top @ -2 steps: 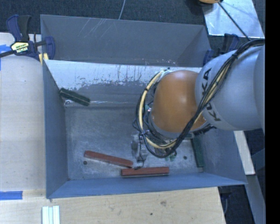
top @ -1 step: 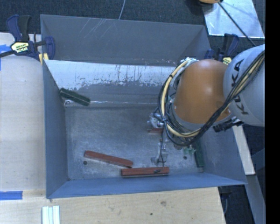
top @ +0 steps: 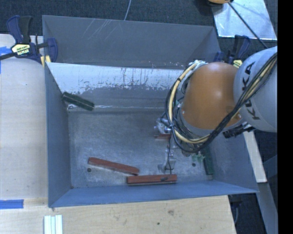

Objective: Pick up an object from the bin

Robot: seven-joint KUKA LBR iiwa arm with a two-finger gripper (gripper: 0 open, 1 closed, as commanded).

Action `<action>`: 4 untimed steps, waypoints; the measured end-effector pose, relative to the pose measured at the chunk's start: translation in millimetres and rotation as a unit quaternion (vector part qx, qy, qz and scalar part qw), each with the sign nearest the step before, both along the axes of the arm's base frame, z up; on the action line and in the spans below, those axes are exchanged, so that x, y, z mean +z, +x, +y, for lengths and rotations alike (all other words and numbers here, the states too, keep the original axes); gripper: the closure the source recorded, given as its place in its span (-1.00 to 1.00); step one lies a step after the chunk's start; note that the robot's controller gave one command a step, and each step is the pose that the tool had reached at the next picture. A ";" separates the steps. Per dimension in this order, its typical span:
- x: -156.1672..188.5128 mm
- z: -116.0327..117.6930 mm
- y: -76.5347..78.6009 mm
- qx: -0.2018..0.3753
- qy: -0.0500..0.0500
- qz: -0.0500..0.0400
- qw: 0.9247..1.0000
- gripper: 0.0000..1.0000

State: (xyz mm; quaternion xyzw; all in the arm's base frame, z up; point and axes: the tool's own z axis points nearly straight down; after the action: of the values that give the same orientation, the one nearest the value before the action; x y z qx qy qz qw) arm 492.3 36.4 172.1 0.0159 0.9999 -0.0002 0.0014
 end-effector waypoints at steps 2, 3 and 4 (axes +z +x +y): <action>-73.0 49.8 7.0 0.013 0.001 0.000 1.000 -1.00; -99.2 106.2 14.1 0.050 0.001 -0.002 0.999 1.00; -99.2 106.2 14.2 0.050 0.001 -0.002 0.999 1.00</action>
Offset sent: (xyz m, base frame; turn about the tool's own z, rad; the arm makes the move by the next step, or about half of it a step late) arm 0.0076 0.0577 -0.0870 -0.0014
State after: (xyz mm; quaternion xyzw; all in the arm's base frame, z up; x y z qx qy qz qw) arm 506.4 142.6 72.9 -0.0344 0.9994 0.0009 0.0036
